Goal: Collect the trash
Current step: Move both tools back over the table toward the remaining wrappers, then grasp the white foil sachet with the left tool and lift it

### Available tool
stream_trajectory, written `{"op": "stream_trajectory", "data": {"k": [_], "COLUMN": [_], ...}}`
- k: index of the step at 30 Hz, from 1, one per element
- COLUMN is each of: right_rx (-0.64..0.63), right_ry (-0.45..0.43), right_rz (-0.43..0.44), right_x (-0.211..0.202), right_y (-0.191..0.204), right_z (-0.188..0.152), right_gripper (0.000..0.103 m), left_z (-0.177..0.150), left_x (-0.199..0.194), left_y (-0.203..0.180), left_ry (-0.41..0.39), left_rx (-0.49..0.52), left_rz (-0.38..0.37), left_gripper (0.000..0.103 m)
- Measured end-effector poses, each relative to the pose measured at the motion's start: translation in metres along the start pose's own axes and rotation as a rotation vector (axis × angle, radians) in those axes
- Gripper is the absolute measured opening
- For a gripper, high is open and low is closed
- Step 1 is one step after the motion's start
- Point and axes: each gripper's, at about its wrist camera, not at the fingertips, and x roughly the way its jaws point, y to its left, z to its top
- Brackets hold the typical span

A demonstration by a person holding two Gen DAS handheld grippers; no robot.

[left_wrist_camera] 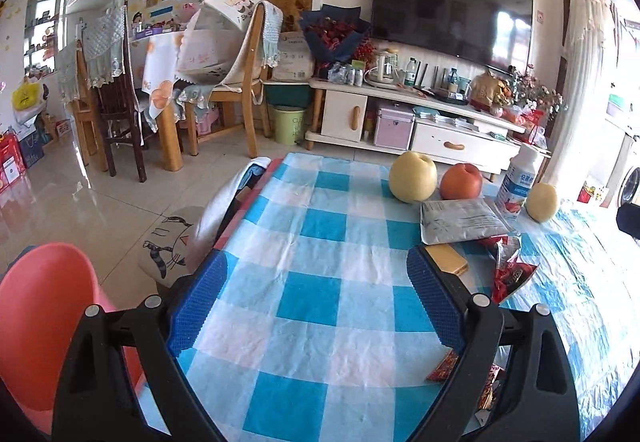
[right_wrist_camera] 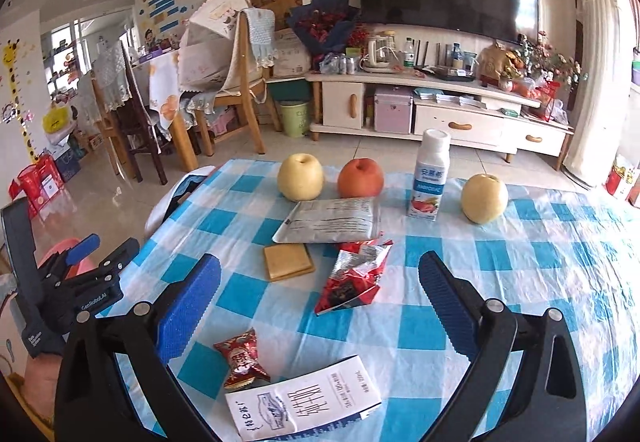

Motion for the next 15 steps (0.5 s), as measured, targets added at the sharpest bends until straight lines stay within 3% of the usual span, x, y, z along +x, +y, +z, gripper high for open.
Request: {"op": "stream_trajectory", "data": {"k": [15], "right_rx": [0.161], "right_ry": [-0.016], "right_rz": [-0.071], "right_x": [-0.001], "right_y": [-0.079], "right_z": [0.015], "right_gripper": [0.098], "left_z": [0.000], "left_x": [0.026], "left_y": [-0.063], "left_ry": [0.055], "left_rx": [0.125], "left_rz": [-0.092], "left_gripper": [0.092]}}
